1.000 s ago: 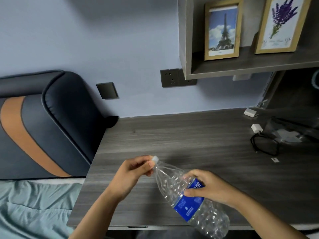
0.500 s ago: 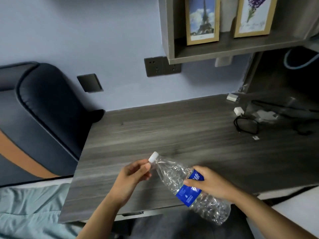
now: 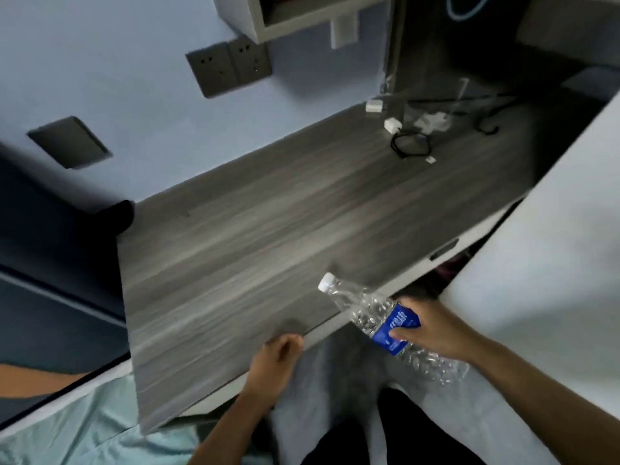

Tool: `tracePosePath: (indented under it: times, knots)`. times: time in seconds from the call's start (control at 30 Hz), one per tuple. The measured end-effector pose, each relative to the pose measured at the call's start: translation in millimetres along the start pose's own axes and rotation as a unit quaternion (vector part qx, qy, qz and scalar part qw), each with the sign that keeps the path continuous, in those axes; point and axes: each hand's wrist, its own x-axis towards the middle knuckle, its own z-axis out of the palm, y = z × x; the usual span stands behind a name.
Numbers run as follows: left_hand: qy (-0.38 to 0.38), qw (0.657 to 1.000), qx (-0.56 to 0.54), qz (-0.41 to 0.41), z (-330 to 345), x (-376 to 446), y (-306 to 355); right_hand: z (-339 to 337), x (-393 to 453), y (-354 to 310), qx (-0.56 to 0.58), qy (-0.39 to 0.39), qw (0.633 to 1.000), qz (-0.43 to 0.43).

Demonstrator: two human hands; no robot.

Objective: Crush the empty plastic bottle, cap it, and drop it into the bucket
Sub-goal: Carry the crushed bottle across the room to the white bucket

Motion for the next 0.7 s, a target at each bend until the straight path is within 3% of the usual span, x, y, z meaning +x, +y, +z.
tracePosePath:
  times: [0.13,0.37,0.5,0.7]
  knots:
    - [-0.04,0.994,0.094,0.024,15.2,-8.3,-14.5,22.3,-35.3,23.4,-0.034,0.007,0.998,0.052]
    - [-0.126,0.971,0.202,-0.015,43.0,-16.1,-50.5,54.5,-96.8,83.0,0.007,0.035,0.987,0.158]
    - [-0.182,0.943,0.278,-0.013,60.0,-30.9,-68.7,76.4,-145.8,125.8,0.057,0.048,0.967,0.243]
    - [-0.214,0.928,0.304,-0.03,80.7,-36.9,-84.6,101.5,-208.3,168.1,0.135,0.078,0.93,0.334]
